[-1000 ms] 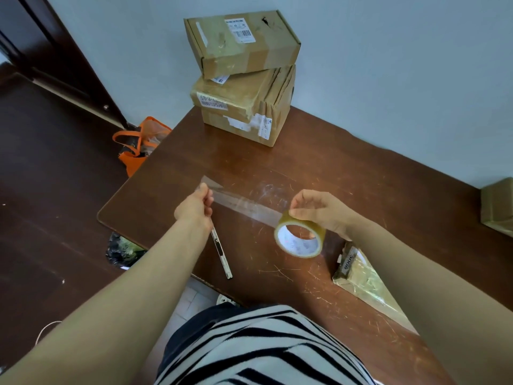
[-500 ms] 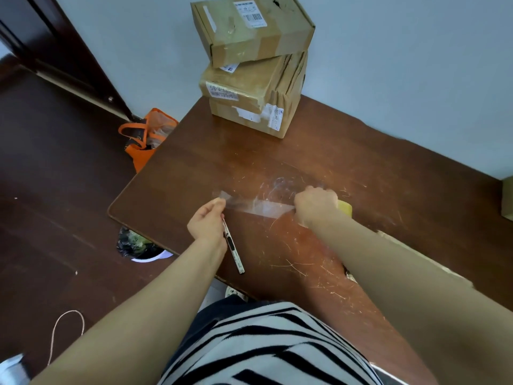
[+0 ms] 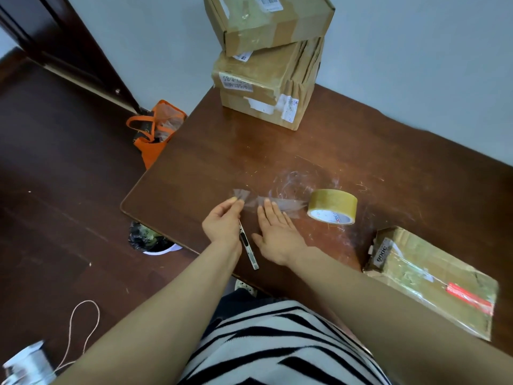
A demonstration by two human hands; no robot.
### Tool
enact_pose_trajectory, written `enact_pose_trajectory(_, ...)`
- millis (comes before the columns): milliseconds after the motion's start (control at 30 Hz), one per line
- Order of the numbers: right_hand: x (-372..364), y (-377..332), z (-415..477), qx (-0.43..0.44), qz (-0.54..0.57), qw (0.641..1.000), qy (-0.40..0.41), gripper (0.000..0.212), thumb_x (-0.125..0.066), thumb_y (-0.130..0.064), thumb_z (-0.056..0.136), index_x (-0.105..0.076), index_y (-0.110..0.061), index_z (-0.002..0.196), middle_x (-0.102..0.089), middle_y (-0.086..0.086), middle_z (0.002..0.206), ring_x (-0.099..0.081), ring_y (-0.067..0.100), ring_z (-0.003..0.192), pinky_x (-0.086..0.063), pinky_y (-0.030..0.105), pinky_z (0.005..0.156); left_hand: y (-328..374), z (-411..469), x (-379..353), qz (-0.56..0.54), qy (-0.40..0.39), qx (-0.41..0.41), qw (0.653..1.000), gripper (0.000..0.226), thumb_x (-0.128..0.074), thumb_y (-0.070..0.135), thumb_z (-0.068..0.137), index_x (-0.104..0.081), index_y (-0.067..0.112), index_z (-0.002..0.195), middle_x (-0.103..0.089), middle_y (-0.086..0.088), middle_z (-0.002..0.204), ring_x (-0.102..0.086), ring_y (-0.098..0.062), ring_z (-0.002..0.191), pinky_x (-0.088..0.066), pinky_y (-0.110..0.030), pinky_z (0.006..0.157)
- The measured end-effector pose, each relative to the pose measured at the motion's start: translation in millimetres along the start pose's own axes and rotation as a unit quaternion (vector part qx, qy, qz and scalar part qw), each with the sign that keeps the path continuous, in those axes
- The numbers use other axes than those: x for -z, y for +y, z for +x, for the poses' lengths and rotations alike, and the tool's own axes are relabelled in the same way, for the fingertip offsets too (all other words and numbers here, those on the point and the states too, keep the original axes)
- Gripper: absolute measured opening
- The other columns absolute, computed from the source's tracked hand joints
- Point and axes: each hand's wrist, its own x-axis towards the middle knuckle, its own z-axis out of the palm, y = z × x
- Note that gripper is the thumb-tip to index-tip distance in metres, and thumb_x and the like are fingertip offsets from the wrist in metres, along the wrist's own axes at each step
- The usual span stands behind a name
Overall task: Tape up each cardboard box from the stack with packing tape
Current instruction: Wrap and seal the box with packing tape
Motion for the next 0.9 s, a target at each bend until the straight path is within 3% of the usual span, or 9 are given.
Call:
enact_pose_trajectory(100, -1, -11, -19, 0.033, 0.037, 0.986, 0.159, 0.039, -0.044, -0.032, 0.098, -0.047, -0.011, 0.131, -0.046, 0.008, 0.136, -0.041, 0.024, 0.128, -0.035, 0.037, 0.106, 4, 2, 1, 0.023, -0.005, -0.021, 1.000, 0.023, -0.078, 0.014, 0.078, -0.074, 0.000, 0.096, -0.056, -0.001, 0.057, -0.047, -0.001, 0.044, -0.042, -0.015, 0.046)
enact_pose_trajectory(167, -1, -25, -25, 0.004, 0.059, 0.993, 0.101, 0.036, -0.048, -0.041, 0.095, -0.048, -0.013, 0.118, -0.052, 0.005, 0.118, -0.050, 0.023, 0.110, -0.044, 0.035, 0.087, 5, 3, 3, 0.047, -0.007, -0.053, 0.998, 0.024, -0.077, 0.019, 0.079, -0.075, 0.002, 0.097, -0.067, -0.009, 0.066, -0.057, -0.004, 0.055, -0.047, -0.019, 0.056)
enact_pose_trajectory(300, -7, -41, -14, -0.031, 0.041, 0.997, 0.051, 0.038, -0.056, -0.028, 0.093, -0.041, -0.006, 0.120, -0.049, 0.013, 0.121, -0.051, 0.029, 0.110, -0.044, 0.037, 0.079, 4, 2, 9, 0.136, -0.023, -0.107, 0.985, 0.016, -0.073, 0.035, 0.081, -0.077, 0.021, 0.085, -0.075, 0.000, 0.092, -0.068, -0.014, 0.094, -0.053, -0.030, 0.088)
enact_pose_trajectory(400, -8, -40, -15, -0.059, 0.045, 0.997, 0.020, 0.034, -0.056, -0.012, 0.089, -0.040, -0.005, 0.118, -0.054, 0.015, 0.118, -0.056, 0.034, 0.107, -0.041, 0.036, 0.074, 5, 1, 11, 0.179, -0.031, -0.123, 0.976, 0.013, -0.074, 0.045, 0.078, -0.075, 0.032, 0.081, -0.073, 0.013, 0.091, -0.066, -0.006, 0.094, -0.051, -0.027, 0.089)
enact_pose_trajectory(567, -7, -10, -39, -0.129, 0.146, 0.977, -0.085, 0.017, -0.054, -0.027, 0.088, -0.058, -0.013, 0.095, -0.062, 0.006, 0.090, -0.065, 0.028, 0.082, -0.050, 0.031, 0.070, 3, 6, 10, 0.182, -0.013, -0.136, 0.974, 0.022, -0.080, 0.039, 0.074, -0.077, 0.024, 0.089, -0.073, 0.012, 0.085, -0.067, -0.004, 0.087, -0.050, -0.022, 0.081)
enact_pose_trajectory(633, -8, 4, -48, -0.168, 0.268, 0.943, -0.104, 0.009, -0.051, -0.020, 0.089, -0.056, -0.014, 0.085, -0.057, 0.005, 0.070, -0.058, 0.023, 0.053, -0.048, 0.026, 0.051, 1, 8, 7, 0.163, 0.002, -0.126, 0.979, 0.018, -0.080, 0.028, 0.076, -0.077, 0.018, 0.091, -0.073, 0.009, 0.085, -0.067, -0.006, 0.086, -0.050, -0.020, 0.078)
enact_pose_trajectory(700, -8, 12, -53, -0.210, 0.386, 0.896, -0.067, 0.013, -0.054, -0.016, 0.088, -0.055, -0.014, 0.075, -0.050, 0.005, 0.063, -0.046, 0.018, 0.043, -0.034, 0.020, 0.037, 0, 10, 5, 0.143, 0.016, -0.114, 0.983, 0.014, -0.078, 0.018, 0.079, -0.077, 0.014, 0.092, -0.073, 0.004, 0.087, -0.068, -0.008, 0.086, -0.049, -0.019, 0.076)
enact_pose_trajectory(800, -2, 6, -50, -0.229, 0.517, 0.824, -0.022, 0.020, -0.047, -0.029, 0.096, -0.055, -0.016, 0.083, -0.045, 0.002, 0.064, -0.037, 0.011, 0.037, -0.022, 0.013, 0.033, -2, 10, 3, 0.121, 0.026, -0.097, 0.988, 0.011, -0.074, 0.012, 0.081, -0.076, 0.012, 0.092, -0.072, 0.003, 0.087, -0.067, -0.008, 0.085, -0.051, -0.021, 0.077)
enact_pose_trajectory(900, 6, -7, -35, -0.223, 0.566, 0.793, 0.007, 0.028, -0.035, -0.029, 0.102, -0.053, -0.015, 0.086, -0.042, 0.001, 0.061, -0.033, 0.008, 0.034, -0.021, 0.011, 0.034, -3, 9, 0, 0.114, 0.023, -0.093, 0.989, 0.008, -0.072, 0.010, 0.082, -0.074, 0.013, 0.089, -0.071, 0.004, 0.085, -0.065, -0.008, 0.081, -0.051, -0.020, 0.075)
